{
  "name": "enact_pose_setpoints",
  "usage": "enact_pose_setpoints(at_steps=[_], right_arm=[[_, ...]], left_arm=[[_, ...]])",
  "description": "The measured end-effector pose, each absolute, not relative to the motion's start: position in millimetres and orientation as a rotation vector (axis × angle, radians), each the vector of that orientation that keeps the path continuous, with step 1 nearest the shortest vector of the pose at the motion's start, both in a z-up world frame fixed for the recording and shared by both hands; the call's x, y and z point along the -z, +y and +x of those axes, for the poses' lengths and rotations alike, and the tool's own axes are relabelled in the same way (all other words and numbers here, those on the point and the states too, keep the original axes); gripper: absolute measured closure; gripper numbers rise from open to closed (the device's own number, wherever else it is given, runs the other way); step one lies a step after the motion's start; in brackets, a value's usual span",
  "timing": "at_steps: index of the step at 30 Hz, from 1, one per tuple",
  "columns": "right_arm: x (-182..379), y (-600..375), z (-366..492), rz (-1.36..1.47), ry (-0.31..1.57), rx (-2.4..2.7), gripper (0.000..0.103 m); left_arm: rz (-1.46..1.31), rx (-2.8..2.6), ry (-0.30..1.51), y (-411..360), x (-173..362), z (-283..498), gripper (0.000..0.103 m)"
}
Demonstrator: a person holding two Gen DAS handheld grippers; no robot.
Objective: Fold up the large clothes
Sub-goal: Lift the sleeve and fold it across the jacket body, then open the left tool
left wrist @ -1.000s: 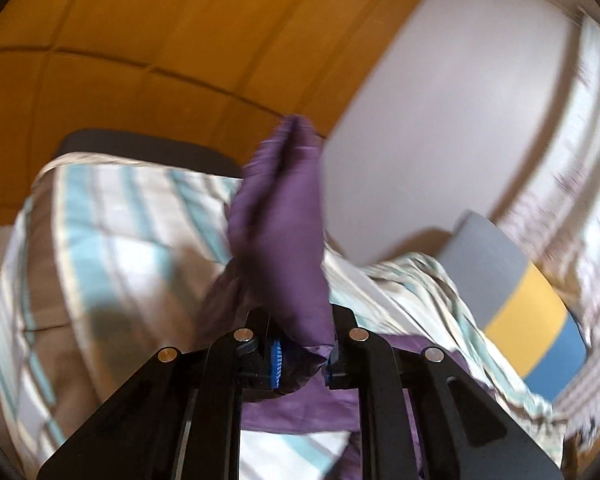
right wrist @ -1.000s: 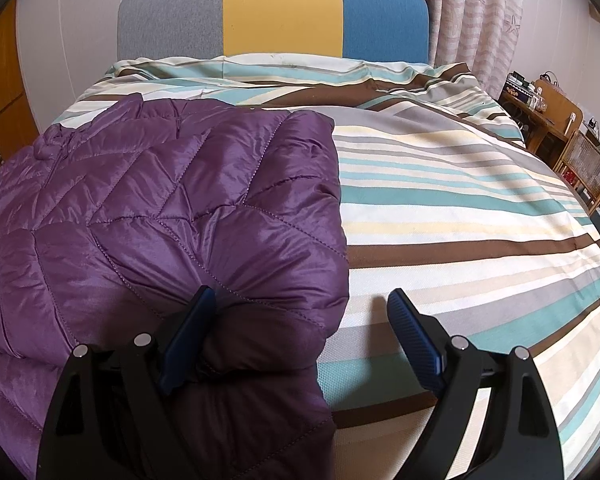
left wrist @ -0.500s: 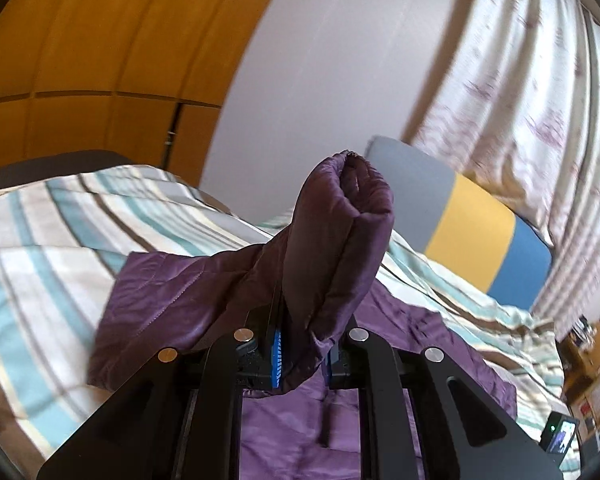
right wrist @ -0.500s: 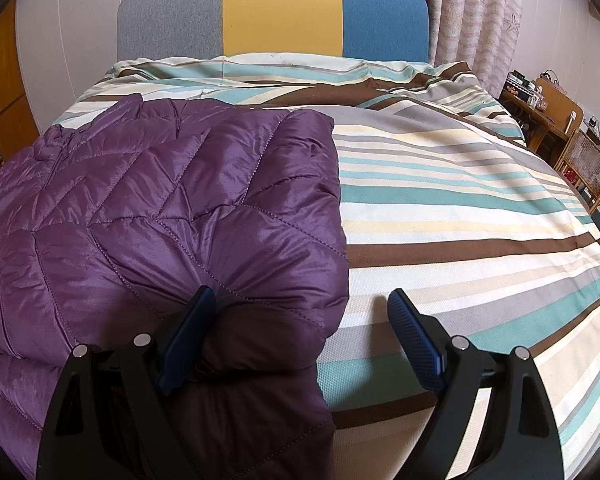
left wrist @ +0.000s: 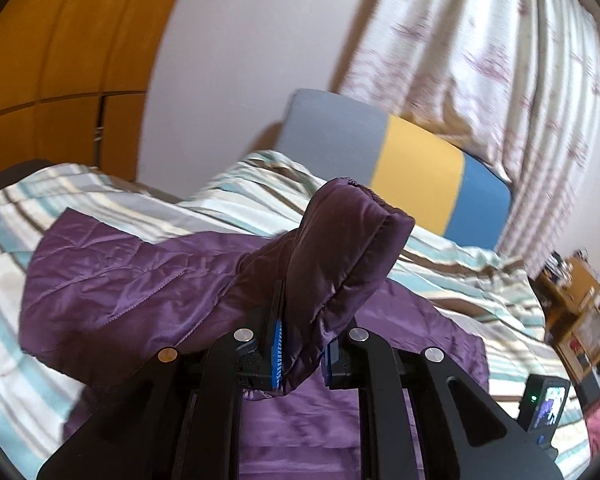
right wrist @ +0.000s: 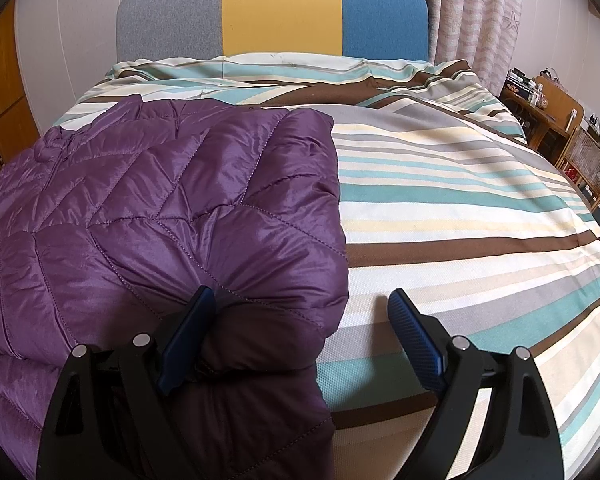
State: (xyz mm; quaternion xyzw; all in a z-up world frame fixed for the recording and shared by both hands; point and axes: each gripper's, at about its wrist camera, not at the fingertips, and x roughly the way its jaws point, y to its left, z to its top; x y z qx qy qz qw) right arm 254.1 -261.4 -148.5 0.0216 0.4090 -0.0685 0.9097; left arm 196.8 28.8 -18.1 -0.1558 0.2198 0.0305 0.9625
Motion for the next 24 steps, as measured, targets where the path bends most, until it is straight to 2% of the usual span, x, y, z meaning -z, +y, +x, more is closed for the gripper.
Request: enact_pose_setpoints(at_steps=[9, 19, 21, 22, 23, 24], right_arm=[[149, -263, 255, 0.054, 0.845, 0.136, 0.015], [150, -266, 255, 0.076, 0.849, 0.13, 0.014], [150, -267, 255, 0.078, 0.85, 0.129, 0.013], [150, -266, 255, 0.079, 0.85, 0.129, 0.013], [149, -266, 255, 0.078, 0.85, 0.129, 0.013], [149, -266, 255, 0.078, 0.85, 0.129, 0.013]], left_arm=[[-0.218, 0.073, 0.511, -43, 33, 232, 0.089], [-0.154, 0.164, 0.673, -93, 81, 261, 0.088], [-0.153, 0.189, 0.726, -95, 95, 264, 0.072], [-0.163, 0.214, 0.739, -95, 97, 262, 0.047], [-0.168, 0.224, 0.742, -94, 98, 260, 0.017], [-0.175, 0.227, 0.73, -93, 95, 254, 0.009]])
